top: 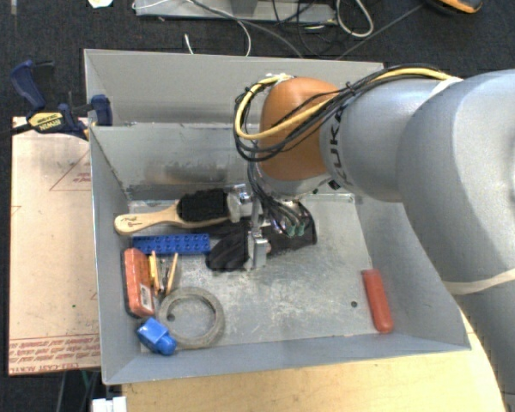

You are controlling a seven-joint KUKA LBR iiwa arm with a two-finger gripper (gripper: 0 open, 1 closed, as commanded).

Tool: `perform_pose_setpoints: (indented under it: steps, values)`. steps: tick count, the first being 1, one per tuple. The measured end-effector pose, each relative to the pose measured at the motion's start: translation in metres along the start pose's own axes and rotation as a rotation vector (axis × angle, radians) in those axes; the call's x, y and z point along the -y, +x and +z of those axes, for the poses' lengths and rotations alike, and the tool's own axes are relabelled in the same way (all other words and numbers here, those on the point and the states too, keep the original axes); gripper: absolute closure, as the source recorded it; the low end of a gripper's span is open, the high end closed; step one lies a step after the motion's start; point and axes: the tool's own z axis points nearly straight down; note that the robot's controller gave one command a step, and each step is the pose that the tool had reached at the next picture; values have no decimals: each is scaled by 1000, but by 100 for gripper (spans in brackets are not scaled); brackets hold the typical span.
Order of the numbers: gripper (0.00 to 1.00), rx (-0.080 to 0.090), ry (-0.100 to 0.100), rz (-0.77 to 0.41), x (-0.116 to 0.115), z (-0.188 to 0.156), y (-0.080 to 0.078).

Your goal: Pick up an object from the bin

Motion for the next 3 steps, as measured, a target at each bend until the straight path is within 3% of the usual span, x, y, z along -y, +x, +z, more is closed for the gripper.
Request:
perform_pose_setpoints:
  steps: [1, 2, 3]
  values:
    - [0, -13, 6, -10, -42, 1, -20]
    - [100, 7, -4, -118, -50, -5, -29]
    - [100, 5, -2, -142, -33, -5, -27]
